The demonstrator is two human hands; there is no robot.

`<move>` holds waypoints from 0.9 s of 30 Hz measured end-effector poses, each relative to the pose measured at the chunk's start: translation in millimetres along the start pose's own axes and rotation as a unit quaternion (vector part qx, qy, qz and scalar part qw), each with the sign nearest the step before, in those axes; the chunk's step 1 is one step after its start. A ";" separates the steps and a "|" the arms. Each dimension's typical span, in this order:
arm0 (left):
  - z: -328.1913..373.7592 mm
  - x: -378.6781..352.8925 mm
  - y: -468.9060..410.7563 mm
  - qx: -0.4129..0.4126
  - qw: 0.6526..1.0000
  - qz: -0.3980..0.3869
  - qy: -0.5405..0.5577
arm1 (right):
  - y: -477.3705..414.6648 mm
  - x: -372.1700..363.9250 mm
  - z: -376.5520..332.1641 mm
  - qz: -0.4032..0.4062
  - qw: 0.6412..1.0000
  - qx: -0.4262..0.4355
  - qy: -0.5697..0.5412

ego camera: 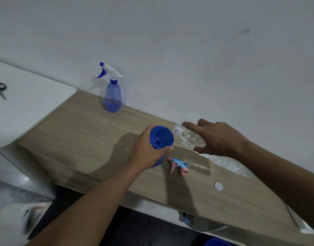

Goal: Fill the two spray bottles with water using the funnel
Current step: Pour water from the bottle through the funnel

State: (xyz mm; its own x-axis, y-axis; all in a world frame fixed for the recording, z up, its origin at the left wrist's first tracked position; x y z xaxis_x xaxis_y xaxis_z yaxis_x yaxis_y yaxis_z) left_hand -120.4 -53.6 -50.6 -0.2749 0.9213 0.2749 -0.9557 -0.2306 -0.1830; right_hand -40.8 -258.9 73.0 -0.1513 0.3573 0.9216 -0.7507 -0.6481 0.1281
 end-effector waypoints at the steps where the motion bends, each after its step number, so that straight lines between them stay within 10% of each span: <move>1: -1.5 -0.7 -0.5 0.001 1.000 0.000 0.001 | 0.1 -1.6 -0.5 0.007 1.000 -0.008 -0.015; 9: -4.8 -3.5 -1.4 0.015 1.000 0.002 0.018 | 1.8 -22.1 13.2 0.102 0.970 -0.111 -0.191; 27: -8.8 -6.6 -4.8 0.004 1.000 0.017 0.000 | 4.3 -96.4 34.4 0.349 0.675 -0.377 -0.529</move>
State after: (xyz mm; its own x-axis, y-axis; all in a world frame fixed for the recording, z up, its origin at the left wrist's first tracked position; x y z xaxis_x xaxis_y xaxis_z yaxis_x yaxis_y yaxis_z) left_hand -113.1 -55.8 -59.8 -0.3077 0.9125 0.2694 -0.9465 -0.2649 -0.1841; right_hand -7.3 -319.2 -2.7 -0.3926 -0.7976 0.4579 -0.9085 0.2587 -0.3283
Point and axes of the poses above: each hand's wrist, its own y-axis away from the middle knuckle, its own x-axis out of the back of the hand, z = x × y, the point moved 1 cm from there along -y, towards the middle knuckle, and after that the axes turned 5 degrees about -x, right-handed, at the moved point
